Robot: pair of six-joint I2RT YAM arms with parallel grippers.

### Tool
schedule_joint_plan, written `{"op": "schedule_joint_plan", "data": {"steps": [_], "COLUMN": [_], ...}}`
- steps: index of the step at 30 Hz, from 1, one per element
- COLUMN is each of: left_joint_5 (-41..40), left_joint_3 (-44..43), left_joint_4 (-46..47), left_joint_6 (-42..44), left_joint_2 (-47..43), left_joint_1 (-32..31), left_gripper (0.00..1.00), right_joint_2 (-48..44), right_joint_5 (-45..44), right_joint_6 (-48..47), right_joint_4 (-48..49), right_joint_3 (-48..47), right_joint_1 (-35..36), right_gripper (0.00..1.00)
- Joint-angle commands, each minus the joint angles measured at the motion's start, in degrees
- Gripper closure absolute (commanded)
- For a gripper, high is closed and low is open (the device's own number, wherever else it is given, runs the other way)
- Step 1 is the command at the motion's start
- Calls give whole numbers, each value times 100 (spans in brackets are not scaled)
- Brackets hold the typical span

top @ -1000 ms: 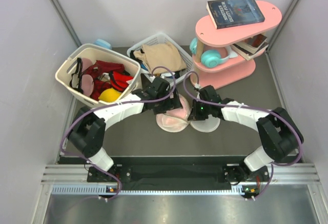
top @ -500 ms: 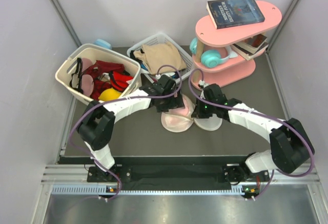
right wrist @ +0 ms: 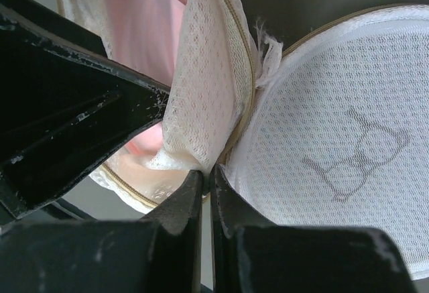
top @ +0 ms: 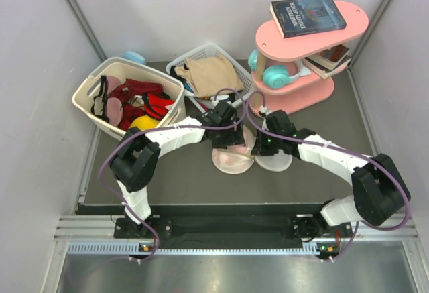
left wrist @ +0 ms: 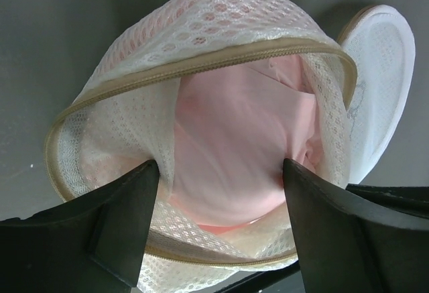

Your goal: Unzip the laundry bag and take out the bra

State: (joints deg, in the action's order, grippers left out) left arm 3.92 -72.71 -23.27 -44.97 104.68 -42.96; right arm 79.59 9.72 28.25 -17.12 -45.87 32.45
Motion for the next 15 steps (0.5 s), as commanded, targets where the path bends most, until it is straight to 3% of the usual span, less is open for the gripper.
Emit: {"op": "schedule_joint_plan", "data": {"steps": [1,9,15], "left_joint_5": [-93,-963,-1078], "left_joint_3": [-252,-429,-393], "left_joint_4": [165,-547,-574], "left_joint_6": [59,-91,-205], "left_joint_2": [-105,-536,-861], "left_joint_1": [-221,-590,-705], "left_gripper": [21,14,19], "right_joint_2": [65,118,153], "right_joint_5": [-14,30,57], "right_joint_6": [-74,-74,-65], "right_joint_4": [183,201,201], "right_joint_3": [-247,-238,-239], "right_joint_1": [-81,-81,-81], "right_gripper": [100,100,100]}}
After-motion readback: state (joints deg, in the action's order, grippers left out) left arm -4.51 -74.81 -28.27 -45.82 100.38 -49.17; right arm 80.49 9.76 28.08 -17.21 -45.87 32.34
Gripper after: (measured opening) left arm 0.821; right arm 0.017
